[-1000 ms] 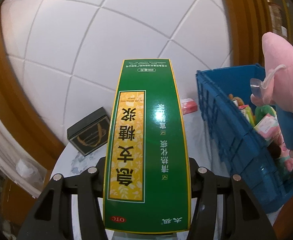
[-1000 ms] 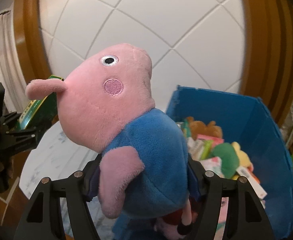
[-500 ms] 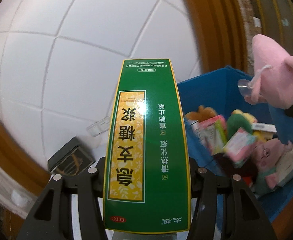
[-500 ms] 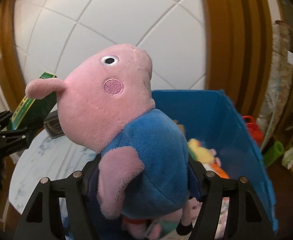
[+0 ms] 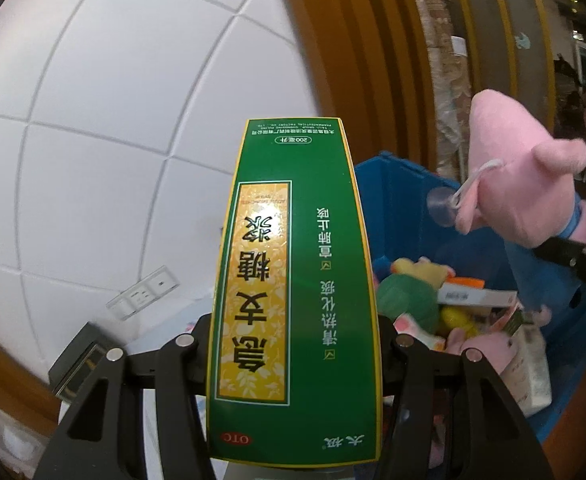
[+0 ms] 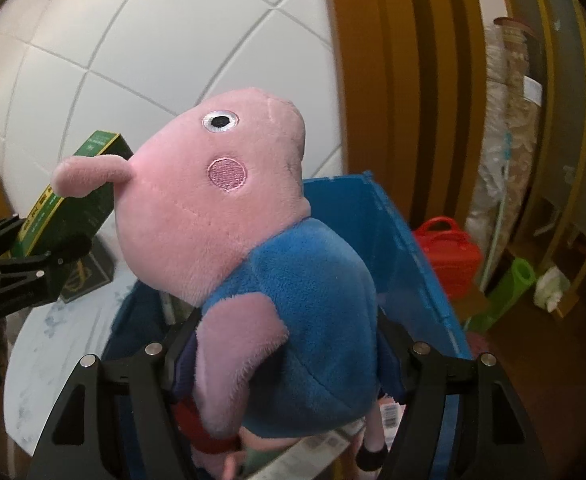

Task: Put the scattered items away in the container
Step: 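Carry the pig plush and green box over the blue crate with both tools, then open both tools to drop the pig plush and green box into the crate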

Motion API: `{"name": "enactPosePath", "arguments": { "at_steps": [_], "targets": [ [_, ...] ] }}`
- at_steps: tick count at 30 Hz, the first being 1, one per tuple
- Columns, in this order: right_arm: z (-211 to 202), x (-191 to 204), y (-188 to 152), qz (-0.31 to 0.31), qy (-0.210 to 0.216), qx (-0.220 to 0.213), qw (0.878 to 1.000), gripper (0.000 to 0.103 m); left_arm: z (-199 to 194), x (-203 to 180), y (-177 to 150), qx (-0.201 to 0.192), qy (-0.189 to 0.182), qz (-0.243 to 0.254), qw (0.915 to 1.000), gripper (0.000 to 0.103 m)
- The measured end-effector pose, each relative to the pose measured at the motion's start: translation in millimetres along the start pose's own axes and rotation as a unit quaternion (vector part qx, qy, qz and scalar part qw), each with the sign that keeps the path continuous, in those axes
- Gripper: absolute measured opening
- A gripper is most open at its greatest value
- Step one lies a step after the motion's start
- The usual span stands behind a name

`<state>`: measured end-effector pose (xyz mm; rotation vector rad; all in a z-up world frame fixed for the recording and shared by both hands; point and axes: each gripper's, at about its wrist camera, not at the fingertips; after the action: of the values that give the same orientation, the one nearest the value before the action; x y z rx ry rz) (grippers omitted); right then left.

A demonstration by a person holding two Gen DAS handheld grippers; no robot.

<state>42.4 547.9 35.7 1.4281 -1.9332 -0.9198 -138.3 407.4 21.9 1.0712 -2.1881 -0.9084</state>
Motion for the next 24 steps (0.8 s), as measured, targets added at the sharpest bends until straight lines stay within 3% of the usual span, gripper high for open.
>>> {"name": "enactPosePath", "arguments": {
  "at_steps": [7,10,12,13,14,16,24],
  "targets": [
    [23.1,-24.0,8.1,0.012,-0.024,0.014,1.0,0.075,36.8,-2.7,29.5,0.001,-0.021,0.004,0.9998,0.053],
    [40.2,-30.5,14.0,0.008,-0.027,0.025,0.999,0.085,51.8,-5.1,41.2,0.012,-0.032,0.011,0.9994,0.054],
    [48.9,-30.9,15.9,0.001,-0.026,0.027,0.999,0.099,62.5,-8.4,42.9,0.024,-0.028,0.016,0.9992,0.076],
    [50.5,-29.0,16.2,-0.004,-0.028,0.028,0.999,0.103,64.8,-8.0,41.9,0.024,-0.025,0.014,0.9993,0.1],
    [53.1,-27.1,15.9,-0.008,-0.029,0.03,0.999,0.103,65.9,-7.0,39.2,0.022,-0.02,0.014,0.9995,0.103],
    [55.2,-26.3,12.9,-0.002,-0.024,0.036,0.999,0.103,69.2,-4.3,31.5,0.029,-0.001,0.02,0.9994,0.103],
    [48.8,-9.8,5.4,-0.008,-0.021,0.042,0.999,0.103,55.8,29.4,-8.6,0.041,0.017,0.003,0.999,0.103]
  ]
}}
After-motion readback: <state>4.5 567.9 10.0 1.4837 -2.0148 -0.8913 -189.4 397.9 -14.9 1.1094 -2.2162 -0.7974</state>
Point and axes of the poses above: each gripper's, at about its wrist camera, not at the fingertips, and z roughly the way its jaws point, x to its left, y to its top, and after that the axes turned 8 degrees about -y, right-handed
